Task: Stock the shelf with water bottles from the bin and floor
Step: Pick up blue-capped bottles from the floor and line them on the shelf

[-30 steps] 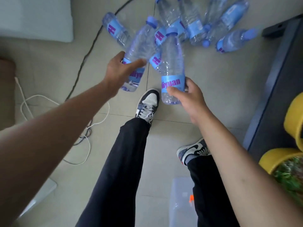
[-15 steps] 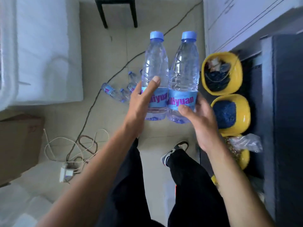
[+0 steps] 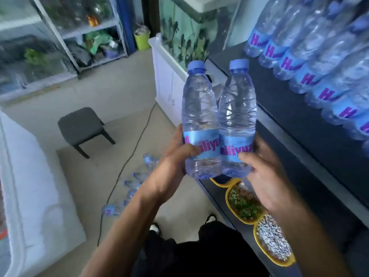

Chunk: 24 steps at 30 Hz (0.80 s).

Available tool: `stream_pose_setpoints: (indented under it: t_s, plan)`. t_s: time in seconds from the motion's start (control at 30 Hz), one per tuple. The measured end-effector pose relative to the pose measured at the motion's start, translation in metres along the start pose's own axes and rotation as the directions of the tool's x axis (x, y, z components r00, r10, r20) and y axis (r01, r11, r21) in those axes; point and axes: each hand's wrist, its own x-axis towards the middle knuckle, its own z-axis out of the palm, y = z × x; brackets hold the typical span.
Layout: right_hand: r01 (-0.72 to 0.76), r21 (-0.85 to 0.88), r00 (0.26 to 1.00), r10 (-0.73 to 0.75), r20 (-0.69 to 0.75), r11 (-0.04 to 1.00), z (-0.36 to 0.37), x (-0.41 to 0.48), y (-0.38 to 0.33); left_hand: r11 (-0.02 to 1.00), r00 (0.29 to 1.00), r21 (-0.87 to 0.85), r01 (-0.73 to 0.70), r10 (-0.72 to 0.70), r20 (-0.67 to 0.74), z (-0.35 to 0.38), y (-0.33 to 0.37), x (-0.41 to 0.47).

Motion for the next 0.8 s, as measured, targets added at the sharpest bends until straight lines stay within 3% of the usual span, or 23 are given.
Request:
stream_pose_setpoints:
  t_s: [0.23, 0.43, 0.67, 0.8]
  plan:
    - [0.072, -0.032, 0.939, -0.078, -0.334, 0.997, -0.055, -0.047, -0.054, 0.992, 0.926, 0.118, -0.051, 0.003, 0.377, 0.092, 0.020, 0.029]
    - [0.181, -0.037, 0.818, -0.171, -0.550, 0.983, -0.112, -0.067, -0.067, 0.989, 0.882, 0.124, -0.075, 0.008, 0.471, 0.164, -0.001, 0.061]
    - [0.246, -0.053, 0.674, -0.210, -0.708, 0.968, -0.191, -0.076, -0.063, 0.978, 0.868, 0.194, -0.076, -0.031, 0.496, 0.251, -0.041, 0.111]
    - [0.273, -0.053, 0.609, -0.215, -0.763, 0.961, -0.234, -0.080, -0.052, 0.953, 0.828, 0.258, -0.160, -0.013, 0.561, 0.295, -0.068, 0.136]
